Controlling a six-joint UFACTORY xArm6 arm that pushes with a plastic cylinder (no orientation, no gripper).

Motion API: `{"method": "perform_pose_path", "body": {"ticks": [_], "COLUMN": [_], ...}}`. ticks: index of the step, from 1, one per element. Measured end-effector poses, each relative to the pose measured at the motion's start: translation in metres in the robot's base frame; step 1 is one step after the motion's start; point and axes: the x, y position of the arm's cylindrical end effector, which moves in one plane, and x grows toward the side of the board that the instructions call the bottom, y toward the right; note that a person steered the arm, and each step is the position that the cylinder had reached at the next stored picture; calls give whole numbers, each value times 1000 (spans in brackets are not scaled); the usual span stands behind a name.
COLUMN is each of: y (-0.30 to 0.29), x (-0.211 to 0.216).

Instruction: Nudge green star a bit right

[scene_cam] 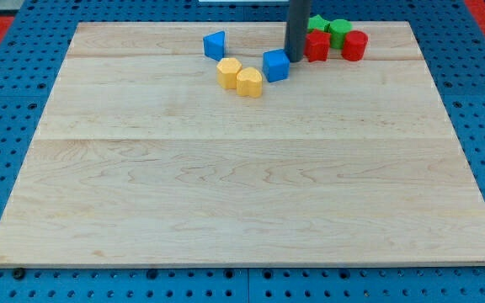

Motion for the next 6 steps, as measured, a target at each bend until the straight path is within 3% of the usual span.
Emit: {"method": "perform_pose_path", "body": {"ticks": [2,3,6], "y": [-44,-37,37], "x": [-43,-72,-77]}}
